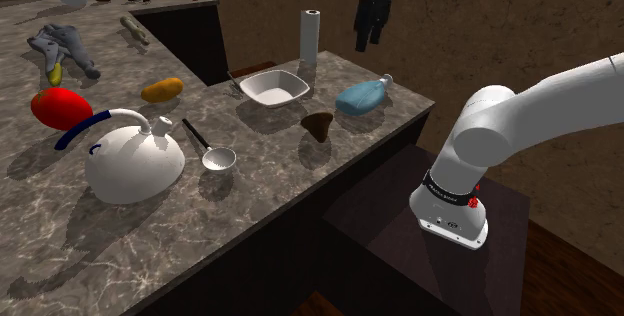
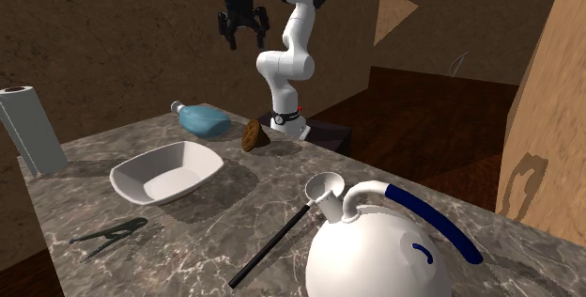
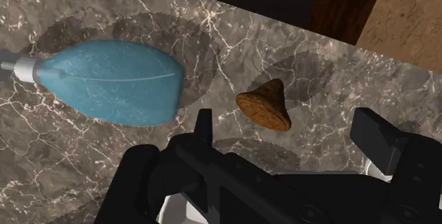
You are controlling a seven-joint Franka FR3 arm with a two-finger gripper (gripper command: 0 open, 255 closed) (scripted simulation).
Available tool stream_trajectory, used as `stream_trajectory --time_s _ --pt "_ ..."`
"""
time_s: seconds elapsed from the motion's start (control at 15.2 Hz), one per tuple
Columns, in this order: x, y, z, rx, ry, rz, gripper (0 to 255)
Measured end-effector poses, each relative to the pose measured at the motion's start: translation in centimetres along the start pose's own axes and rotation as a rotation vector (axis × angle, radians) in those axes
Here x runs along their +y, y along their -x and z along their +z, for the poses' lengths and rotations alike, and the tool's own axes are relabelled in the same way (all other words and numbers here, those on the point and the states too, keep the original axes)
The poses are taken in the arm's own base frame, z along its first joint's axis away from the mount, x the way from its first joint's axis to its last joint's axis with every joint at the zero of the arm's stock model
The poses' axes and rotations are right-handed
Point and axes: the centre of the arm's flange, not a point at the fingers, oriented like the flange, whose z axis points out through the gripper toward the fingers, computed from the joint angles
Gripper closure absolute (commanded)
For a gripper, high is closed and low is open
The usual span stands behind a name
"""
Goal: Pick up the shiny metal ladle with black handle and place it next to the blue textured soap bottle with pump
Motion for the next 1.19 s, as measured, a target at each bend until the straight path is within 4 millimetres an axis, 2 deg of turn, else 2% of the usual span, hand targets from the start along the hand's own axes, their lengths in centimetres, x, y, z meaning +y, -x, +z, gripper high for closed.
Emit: stream_trajectory --time_s 0.2,0.4,1.19 --pt "-0.9 -0.6 0.8 0.005 0.001 0.01 0" --pt "-3.4 -2.6 2.7 0.016 0.003 0.033 0" --pt "-12.9 -11.9 11.1 0.069 0.011 0.134 0"
